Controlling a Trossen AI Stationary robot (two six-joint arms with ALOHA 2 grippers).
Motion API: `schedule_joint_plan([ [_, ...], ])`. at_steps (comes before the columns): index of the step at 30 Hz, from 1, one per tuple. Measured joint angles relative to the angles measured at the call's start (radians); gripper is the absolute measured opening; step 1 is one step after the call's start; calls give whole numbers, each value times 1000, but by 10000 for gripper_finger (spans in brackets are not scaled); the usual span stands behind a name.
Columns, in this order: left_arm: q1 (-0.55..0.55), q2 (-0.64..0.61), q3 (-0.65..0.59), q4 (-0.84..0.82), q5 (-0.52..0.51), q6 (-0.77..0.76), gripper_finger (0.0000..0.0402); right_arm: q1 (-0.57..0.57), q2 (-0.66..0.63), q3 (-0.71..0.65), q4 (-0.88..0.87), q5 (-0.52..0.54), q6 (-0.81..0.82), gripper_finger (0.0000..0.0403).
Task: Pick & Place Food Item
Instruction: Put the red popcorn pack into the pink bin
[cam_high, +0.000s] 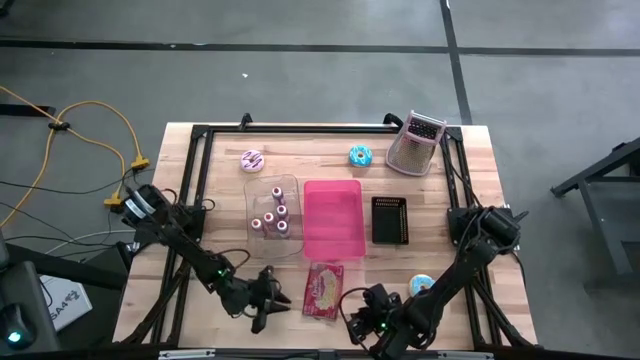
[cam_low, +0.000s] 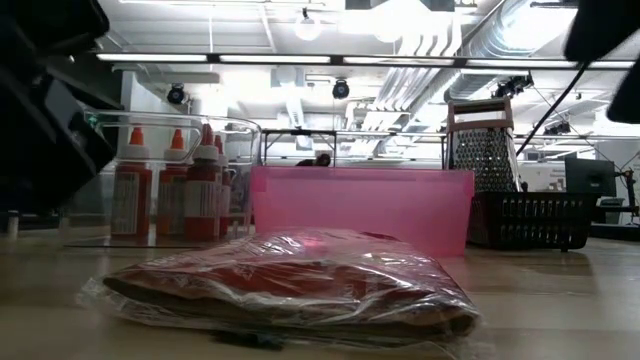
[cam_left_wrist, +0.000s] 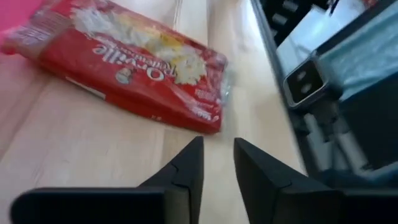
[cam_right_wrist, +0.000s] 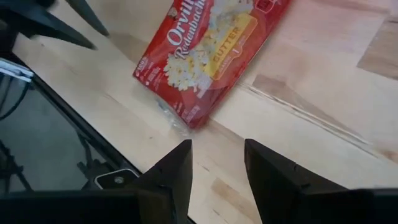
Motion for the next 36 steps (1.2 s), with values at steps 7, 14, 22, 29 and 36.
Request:
schedule_joint_plan([
  [7,5,101,105,-59,-6,186,11,11,0,0,3,6,18,133],
  [14,49,97,119,-159,-17,191,1,14,0,-51,62,14,36,133],
  [22,65,97,119,-170,-1,235,1,14,0,-209,329,64,74,133],
  [29,84,97,119,-169,4,243,1,-13,0,-275,437,58,105,133],
  [36,115,97,119,-169,58,244,1,-62,0,-275,438,47,109,133],
])
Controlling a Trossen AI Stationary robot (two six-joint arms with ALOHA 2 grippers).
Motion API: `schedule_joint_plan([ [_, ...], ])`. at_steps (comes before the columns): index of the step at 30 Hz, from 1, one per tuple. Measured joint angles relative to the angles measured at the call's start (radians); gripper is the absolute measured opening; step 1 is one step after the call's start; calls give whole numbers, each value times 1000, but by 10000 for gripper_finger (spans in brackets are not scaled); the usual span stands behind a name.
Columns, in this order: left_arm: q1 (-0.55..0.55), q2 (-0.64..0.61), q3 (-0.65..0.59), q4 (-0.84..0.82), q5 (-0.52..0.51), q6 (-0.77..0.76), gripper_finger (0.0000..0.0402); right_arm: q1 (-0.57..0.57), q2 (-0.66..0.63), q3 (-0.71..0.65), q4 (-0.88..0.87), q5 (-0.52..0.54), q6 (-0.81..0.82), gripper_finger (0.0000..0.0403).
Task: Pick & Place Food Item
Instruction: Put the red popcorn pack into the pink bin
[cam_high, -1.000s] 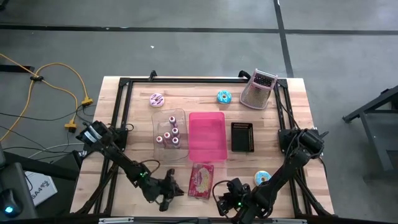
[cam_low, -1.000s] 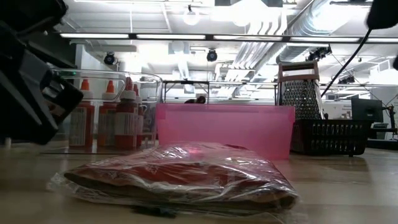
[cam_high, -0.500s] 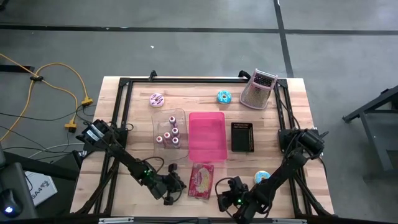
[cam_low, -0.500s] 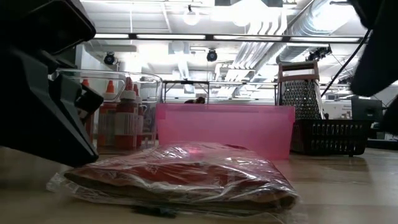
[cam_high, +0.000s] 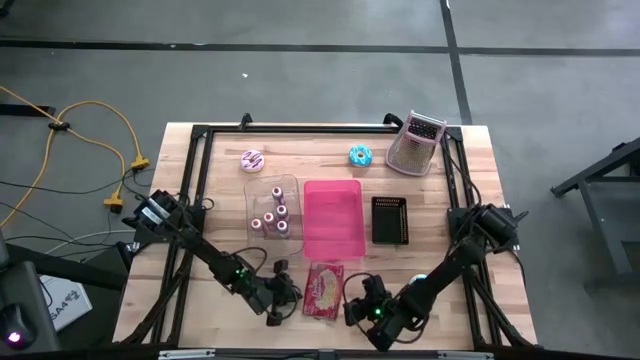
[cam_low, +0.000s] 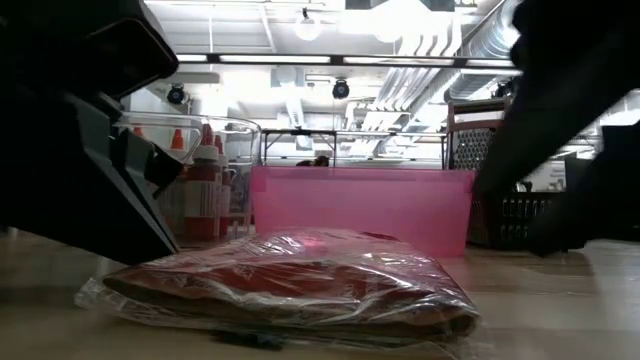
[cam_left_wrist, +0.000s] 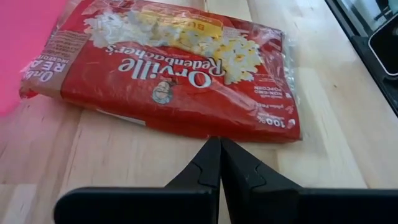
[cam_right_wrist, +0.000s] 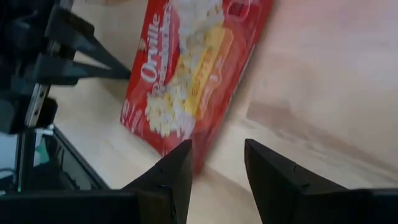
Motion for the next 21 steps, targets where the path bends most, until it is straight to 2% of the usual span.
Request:
schedule_joint_plan([
  [4,10,0,0,4,32,36,1,-36,0,0,0,-59,2,133],
  [14,10,0,0,8,43,68,1,-56,6,1,10,-115,87,133],
  [21,8,0,0,18,46,73,1,-57,70,3,140,-124,100,133],
])
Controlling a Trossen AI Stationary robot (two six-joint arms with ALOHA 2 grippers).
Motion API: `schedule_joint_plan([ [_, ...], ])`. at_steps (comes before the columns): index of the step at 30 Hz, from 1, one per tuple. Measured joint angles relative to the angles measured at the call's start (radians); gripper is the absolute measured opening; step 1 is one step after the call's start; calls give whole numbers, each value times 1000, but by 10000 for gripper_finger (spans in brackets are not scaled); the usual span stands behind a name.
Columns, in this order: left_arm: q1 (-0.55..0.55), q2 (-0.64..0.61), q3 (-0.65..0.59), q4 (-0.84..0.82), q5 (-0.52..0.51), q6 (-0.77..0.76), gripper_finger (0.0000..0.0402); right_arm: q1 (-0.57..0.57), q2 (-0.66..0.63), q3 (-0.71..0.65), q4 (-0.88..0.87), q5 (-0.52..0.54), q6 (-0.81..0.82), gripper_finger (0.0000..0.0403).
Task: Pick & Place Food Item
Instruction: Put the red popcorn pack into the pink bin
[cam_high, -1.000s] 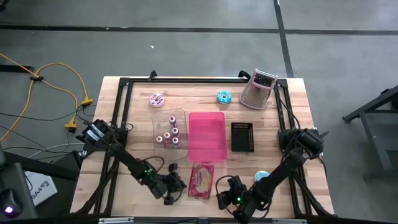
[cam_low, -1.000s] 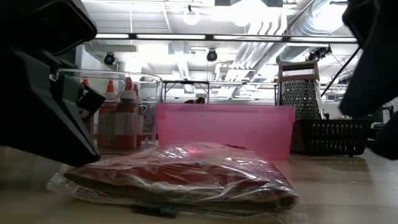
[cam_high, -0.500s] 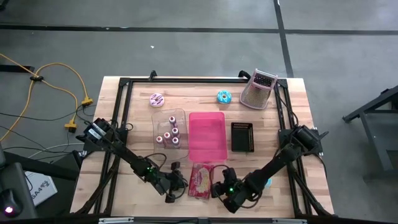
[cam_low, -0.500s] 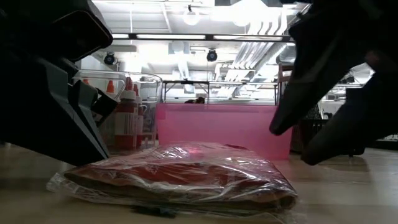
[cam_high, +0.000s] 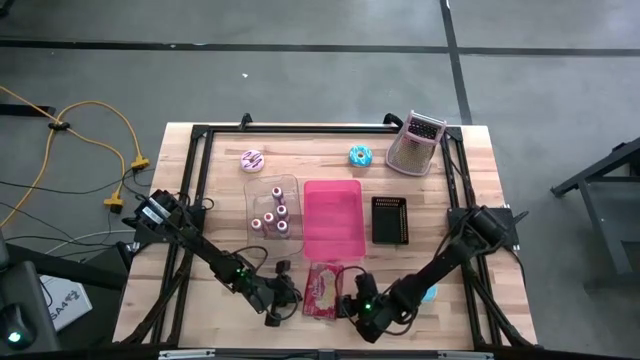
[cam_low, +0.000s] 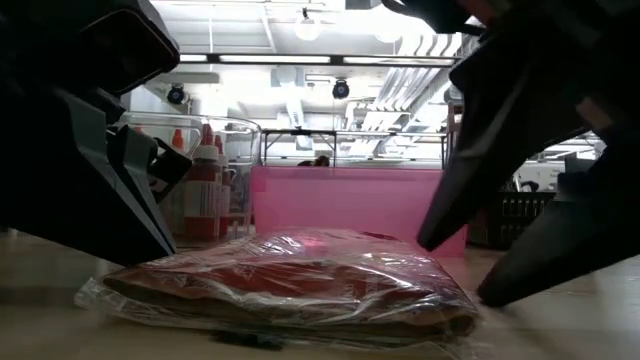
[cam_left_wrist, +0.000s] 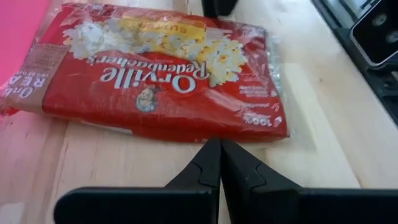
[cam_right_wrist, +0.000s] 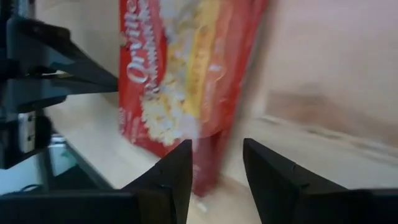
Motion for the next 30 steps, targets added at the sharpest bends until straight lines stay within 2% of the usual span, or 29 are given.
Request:
schedule_joint_plan([
  [3,0,0,0,16,18,-1,1,-2,27,1,66,0,-1,133],
  [13,1,0,0,28,24,-3,1,-5,40,2,85,34,-10,133],
  [25,5,0,0,28,43,-19,1,-7,42,0,97,152,-35,133],
  [30,26,8,0,28,78,-48,1,-11,42,0,95,126,-42,133],
])
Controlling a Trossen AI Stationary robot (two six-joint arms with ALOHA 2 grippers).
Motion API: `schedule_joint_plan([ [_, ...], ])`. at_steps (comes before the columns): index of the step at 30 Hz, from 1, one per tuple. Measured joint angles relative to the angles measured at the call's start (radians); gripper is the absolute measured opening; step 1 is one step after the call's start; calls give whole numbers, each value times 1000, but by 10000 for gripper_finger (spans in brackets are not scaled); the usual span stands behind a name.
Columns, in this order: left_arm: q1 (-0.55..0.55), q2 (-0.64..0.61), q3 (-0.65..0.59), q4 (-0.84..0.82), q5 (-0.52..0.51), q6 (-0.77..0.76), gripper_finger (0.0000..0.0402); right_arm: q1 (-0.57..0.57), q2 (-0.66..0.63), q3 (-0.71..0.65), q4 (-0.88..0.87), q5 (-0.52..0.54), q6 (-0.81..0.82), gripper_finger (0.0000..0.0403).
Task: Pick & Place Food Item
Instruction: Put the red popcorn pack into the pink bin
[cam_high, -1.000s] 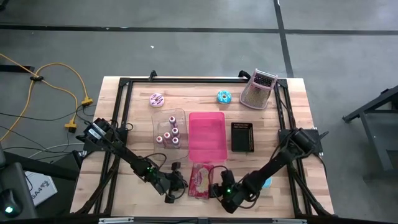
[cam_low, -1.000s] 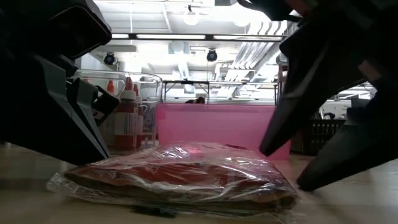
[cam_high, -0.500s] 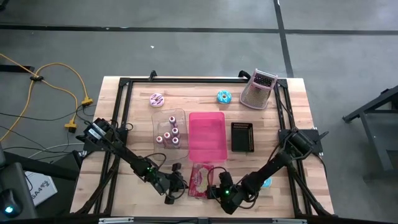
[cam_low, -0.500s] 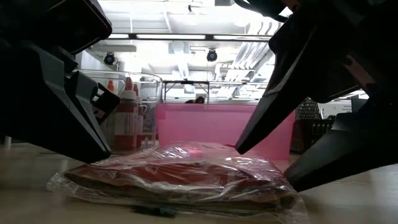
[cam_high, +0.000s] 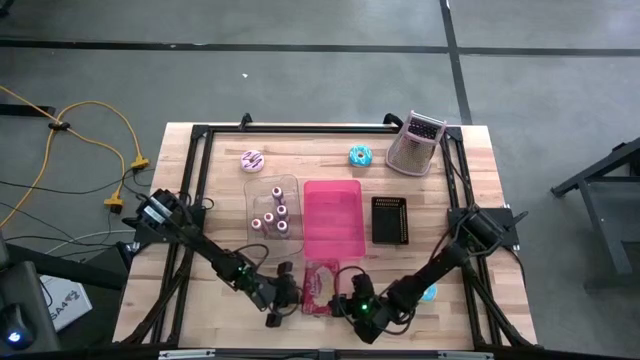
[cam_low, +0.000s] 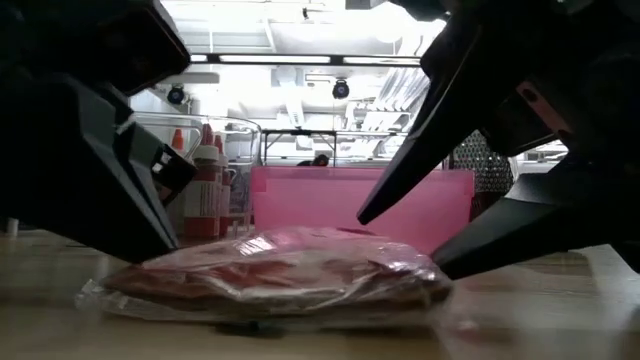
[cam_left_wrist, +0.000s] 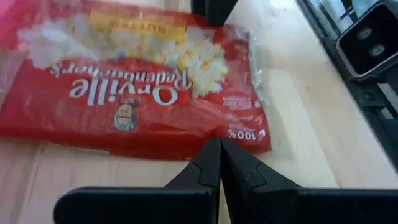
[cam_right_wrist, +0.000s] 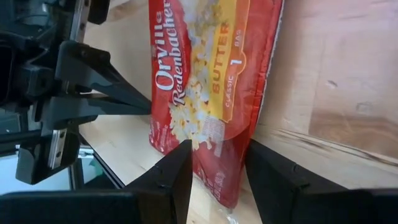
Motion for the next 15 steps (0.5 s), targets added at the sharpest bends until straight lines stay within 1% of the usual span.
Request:
schedule_joint_plan([
  [5,10,29,2,11,28,-41,1,-13,0,0,-3,-23,-21,133],
  [15,13,38,9,5,28,-40,1,-44,0,-3,35,-52,-107,133],
])
